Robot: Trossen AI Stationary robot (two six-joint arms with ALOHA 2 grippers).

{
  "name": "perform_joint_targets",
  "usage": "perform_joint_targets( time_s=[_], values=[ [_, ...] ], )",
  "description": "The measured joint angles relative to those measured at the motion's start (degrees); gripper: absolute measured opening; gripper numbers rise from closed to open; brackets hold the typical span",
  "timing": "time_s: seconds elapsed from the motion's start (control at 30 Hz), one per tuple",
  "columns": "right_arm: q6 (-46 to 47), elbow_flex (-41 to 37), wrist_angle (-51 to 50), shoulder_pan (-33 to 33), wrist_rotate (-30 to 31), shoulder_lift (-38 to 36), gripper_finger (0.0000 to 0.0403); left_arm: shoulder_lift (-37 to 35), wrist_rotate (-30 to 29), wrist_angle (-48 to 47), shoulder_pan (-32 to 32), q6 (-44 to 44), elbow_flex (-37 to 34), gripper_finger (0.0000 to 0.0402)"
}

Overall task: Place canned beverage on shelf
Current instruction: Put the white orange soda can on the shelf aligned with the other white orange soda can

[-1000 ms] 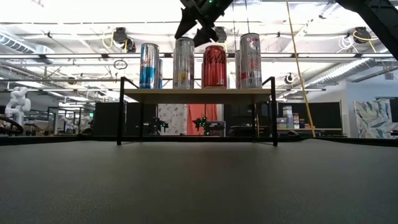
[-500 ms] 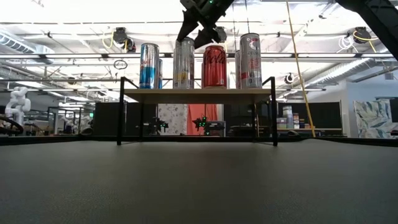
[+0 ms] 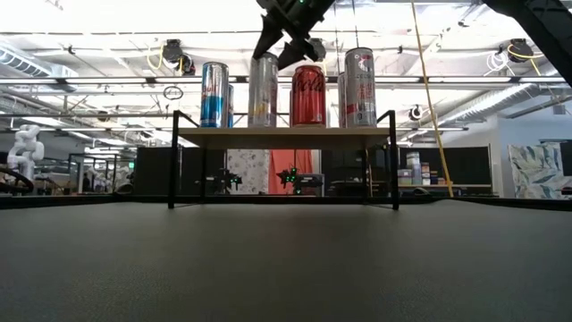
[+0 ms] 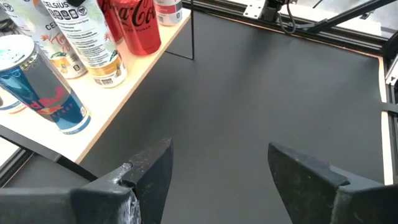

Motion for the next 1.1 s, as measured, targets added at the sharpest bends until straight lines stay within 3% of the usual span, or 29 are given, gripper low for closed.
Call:
perform_joint_targets(
  time_s=[0.23, 0.4, 1.1],
  values=[
    [5.4, 0.0, 0.6, 0.2, 0.3, 0.0, 0.0252, 0.0, 0.0, 0.0, 0.0, 0.0, 0.0, 0.0262],
    [4.8, 0.0, 0.3, 0.3, 5.8, 0.0, 0.0252, 0.0, 0.0, 0.0, 0.0, 0.0, 0.0, 0.0262],
    [16.1, 0.0, -0.4, 2.9, 14.7, 0.0, 0.0252, 0.0, 0.1, 0.1, 0.0, -0.1, 0.0, 0.0262]
  ],
)
